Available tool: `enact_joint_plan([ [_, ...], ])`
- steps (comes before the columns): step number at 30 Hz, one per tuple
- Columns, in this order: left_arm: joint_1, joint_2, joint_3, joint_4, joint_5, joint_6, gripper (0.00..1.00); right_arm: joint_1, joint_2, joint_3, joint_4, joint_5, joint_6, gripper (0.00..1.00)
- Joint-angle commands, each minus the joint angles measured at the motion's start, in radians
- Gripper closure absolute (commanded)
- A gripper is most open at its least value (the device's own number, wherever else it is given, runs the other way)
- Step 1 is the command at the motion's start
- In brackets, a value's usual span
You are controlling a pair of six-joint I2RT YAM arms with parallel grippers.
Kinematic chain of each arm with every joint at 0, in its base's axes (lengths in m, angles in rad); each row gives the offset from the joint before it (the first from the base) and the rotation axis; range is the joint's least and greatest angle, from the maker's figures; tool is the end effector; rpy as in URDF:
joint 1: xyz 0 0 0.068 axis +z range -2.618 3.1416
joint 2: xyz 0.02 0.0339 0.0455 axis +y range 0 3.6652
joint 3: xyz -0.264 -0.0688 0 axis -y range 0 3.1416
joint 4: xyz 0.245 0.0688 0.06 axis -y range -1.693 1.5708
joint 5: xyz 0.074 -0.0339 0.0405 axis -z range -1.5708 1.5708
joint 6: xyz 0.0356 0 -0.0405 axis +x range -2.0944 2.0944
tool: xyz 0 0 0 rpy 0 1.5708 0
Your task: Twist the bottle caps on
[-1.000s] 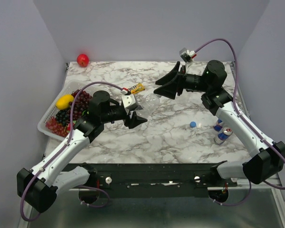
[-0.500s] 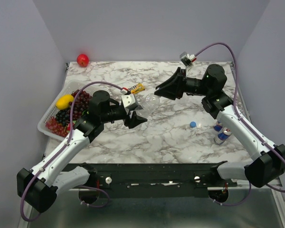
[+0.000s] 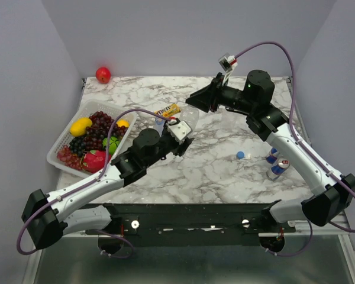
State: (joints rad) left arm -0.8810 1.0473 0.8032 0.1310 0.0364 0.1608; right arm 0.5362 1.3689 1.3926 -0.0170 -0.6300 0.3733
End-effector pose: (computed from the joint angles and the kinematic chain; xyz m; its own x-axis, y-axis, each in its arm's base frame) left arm 0.1575 -0.1930 0.3288 0.0562 0.1833 -0.9815 0.7951 0.5863 0.1550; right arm 0.2586 0.1781 0.4386 -0.3299 0.1467 -0.9325 -0.8580 0.3653 0.3610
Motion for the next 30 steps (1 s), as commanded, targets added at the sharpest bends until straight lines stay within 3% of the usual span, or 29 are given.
enact_joint_plan([
  [1, -0.104, 0.097, -0.027, 0.116, -0.067, 0.123, 1.00, 0.044, 0.044, 0.040, -0.037, 0.308, -0.068, 1.00],
  [6, -0.122, 0.141, -0.016, 0.148, -0.137, 0.100, 1.00, 0.103, 0.052, 0.023, -0.075, 0.487, -0.105, 1.00],
  [9, -0.121, 0.160, -0.007, 0.142, -0.138, 0.094, 1.00, 0.104, 0.059, 0.020, -0.089, 0.518, -0.121, 1.00],
  [11, -0.112, 0.145, -0.010, 0.124, -0.095, 0.091, 0.64, 0.099, 0.050, 0.016, -0.080, 0.497, -0.167, 1.00],
  [12, -0.105, 0.134, -0.012, 0.110, -0.073, 0.082, 0.36, 0.091, 0.044, -0.001, -0.074, 0.463, -0.221, 1.00],
  [13, -0.081, 0.106, -0.012, 0.063, -0.038, 0.077, 0.26, 0.084, 0.038, -0.015, -0.045, 0.434, -0.250, 0.99],
  [14, -0.067, 0.086, -0.012, 0.032, 0.061, 0.075, 0.02, 0.059, 0.032, -0.030, -0.031, 0.411, -0.278, 1.00],
  [17, -0.007, 0.001, -0.027, -0.085, 0.211, 0.059, 0.01, 0.010, 0.022, -0.119, 0.070, 0.317, -0.362, 1.00],
  [21, 0.057, -0.098, -0.021, -0.275, 0.307, 0.030, 0.01, -0.024, 0.048, -0.196, 0.184, 0.210, -0.487, 0.99],
  [26, 0.138, -0.156, 0.066, -0.398, 0.347, -0.018, 0.01, -0.062, 0.111, -0.262, 0.383, 0.128, -0.462, 1.00],
  [30, 0.175, -0.165, 0.139, -0.465, 0.301, 0.046, 0.01, -0.068, 0.151, -0.319, 0.526, 0.095, -0.458, 1.00],
])
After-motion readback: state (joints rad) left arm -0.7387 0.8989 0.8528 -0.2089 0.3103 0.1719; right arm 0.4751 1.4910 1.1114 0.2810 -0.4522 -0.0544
